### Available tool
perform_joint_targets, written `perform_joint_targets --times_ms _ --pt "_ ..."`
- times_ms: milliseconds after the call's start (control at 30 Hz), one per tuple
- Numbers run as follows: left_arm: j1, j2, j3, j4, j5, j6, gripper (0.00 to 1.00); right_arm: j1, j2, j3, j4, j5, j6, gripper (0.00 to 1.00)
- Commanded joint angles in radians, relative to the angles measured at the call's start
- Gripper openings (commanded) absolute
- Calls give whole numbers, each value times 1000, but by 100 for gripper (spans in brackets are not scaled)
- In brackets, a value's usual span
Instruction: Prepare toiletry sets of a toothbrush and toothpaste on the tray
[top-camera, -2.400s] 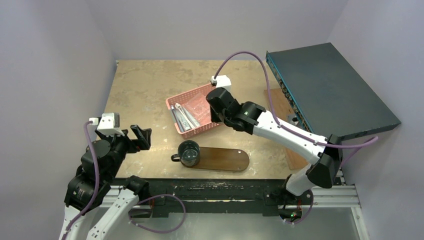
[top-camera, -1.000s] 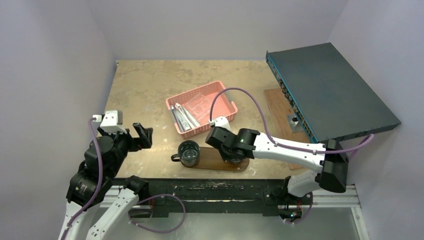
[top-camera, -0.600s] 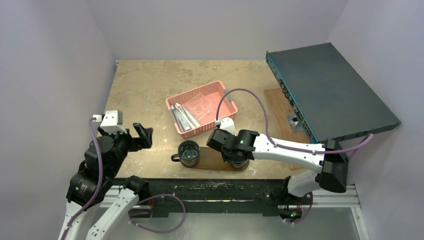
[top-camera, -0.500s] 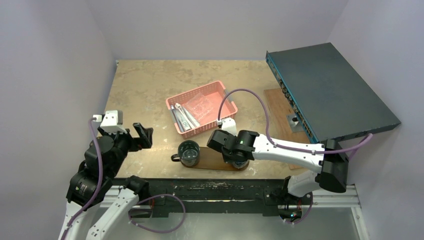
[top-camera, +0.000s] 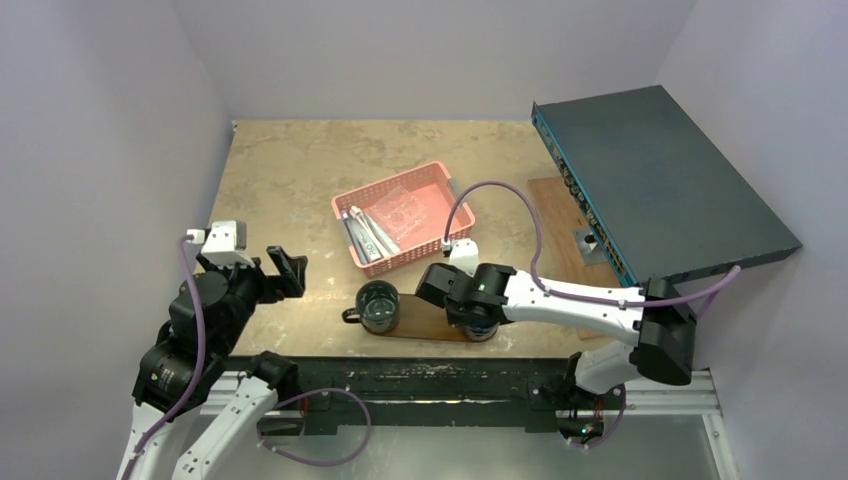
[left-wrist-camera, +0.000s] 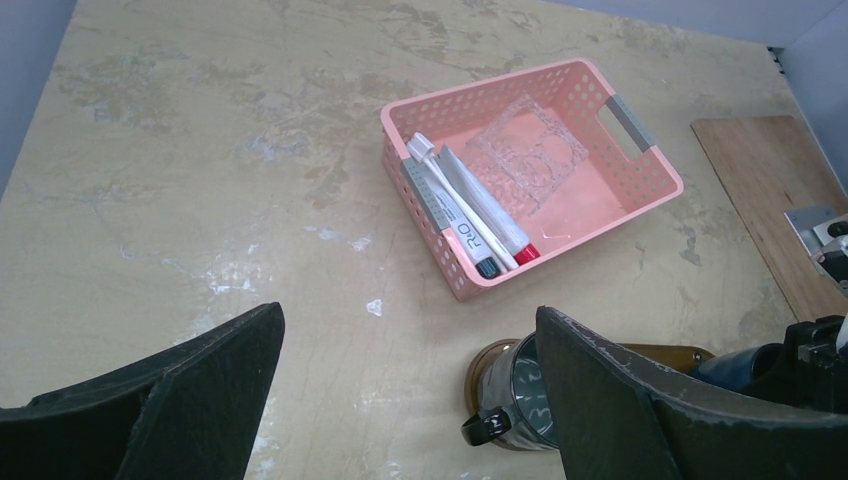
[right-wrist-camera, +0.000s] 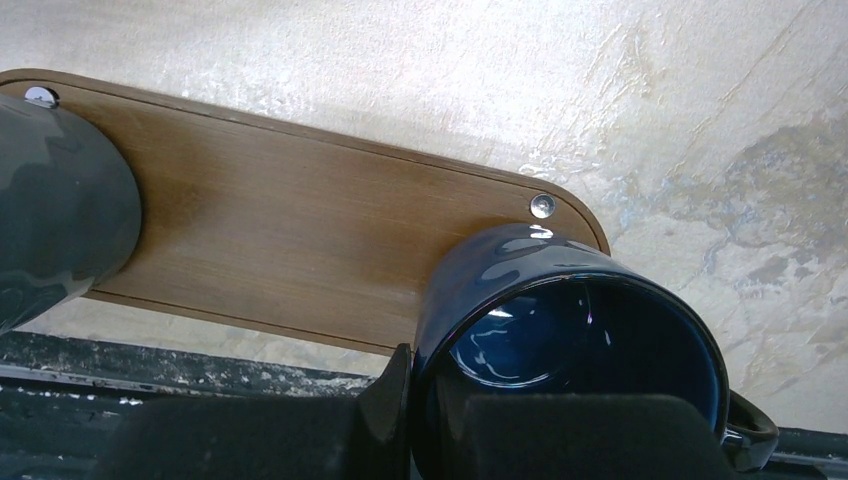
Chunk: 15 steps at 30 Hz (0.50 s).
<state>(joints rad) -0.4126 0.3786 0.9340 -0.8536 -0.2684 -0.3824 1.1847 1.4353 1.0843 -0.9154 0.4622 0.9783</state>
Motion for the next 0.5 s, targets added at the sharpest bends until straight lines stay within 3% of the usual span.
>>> perform_joint_targets --times_ms 0,333,467 --pt "6 -1 -2 31 9 5 96 6 10 -6 16 58 40 0" --pt "6 2 -3 31 9 4 96 6 14 -27 35 47 53 0" --pt "6 2 -3 30 8 5 96 6 0 -13 17 63 58 10"
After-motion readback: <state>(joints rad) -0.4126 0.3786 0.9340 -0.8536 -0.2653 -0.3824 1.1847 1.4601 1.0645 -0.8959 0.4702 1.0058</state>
